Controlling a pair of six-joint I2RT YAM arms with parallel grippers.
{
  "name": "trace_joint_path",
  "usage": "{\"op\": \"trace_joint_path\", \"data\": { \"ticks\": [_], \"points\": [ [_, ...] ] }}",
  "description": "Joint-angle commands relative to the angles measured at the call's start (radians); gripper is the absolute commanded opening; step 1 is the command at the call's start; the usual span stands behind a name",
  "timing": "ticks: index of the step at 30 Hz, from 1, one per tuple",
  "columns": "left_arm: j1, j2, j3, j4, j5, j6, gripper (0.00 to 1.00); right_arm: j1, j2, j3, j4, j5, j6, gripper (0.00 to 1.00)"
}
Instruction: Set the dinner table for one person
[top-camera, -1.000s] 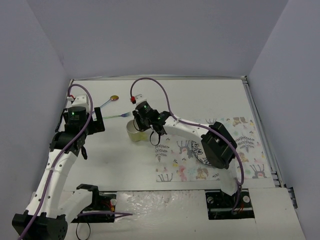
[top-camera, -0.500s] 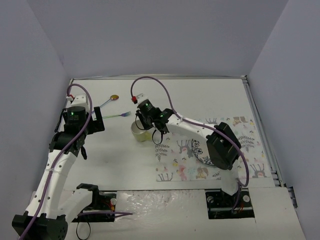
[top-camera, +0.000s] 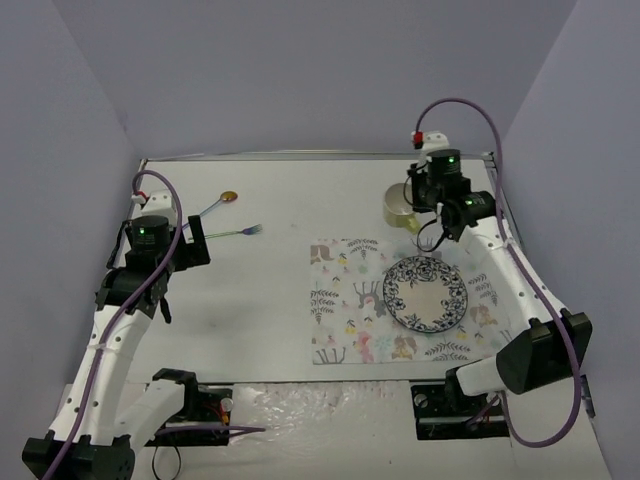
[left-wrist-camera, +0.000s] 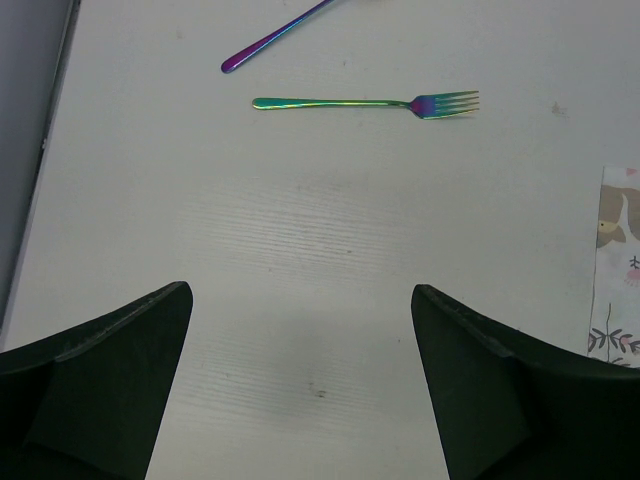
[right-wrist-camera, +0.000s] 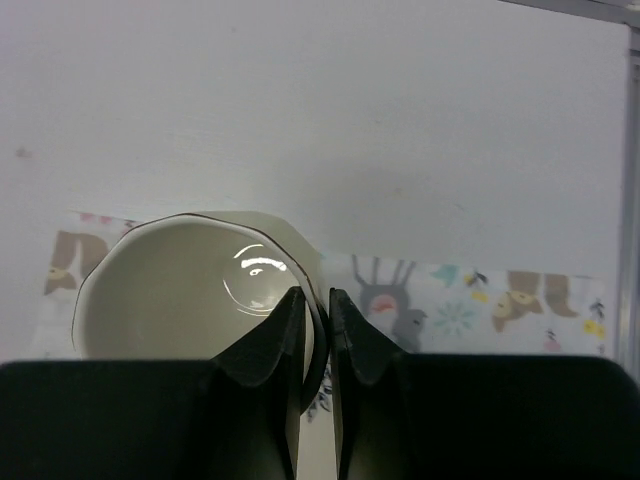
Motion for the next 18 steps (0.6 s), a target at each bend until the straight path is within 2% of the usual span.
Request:
{"op": "trace_joint_path", "data": {
  "ticks": [1,6,9,12,18],
  "points": [
    [0.005,-0.016,0.006,0.039,0.02,0.01,0.89,-0.218,-0.077,0.014,-0.011,-0.142,-0.162,0.0],
    [0.004,-0.023,0.001,0.039,0.028,0.008,0.89,-0.458,-0.065,0.03,-0.033,-0.306,-0.254,0.0],
    [0.002,-0.026,0.0,0.043,0.046,0.004,0.89,-0.518,-0.036,0.026,-0.03,-0.298,-0.312,0.0],
    [0.003,-0.029,-0.002,0.045,0.056,0.004,0.89,-0.587,0.021,0.039,-0.03,-0.355,-0.339,0.0],
    [-0.024,-0.043,-0.006,0.045,0.039,0.01,0.89,-0.663,0.111,0.055,-0.03,-0.373,-0.442,0.0]
  ]
}}
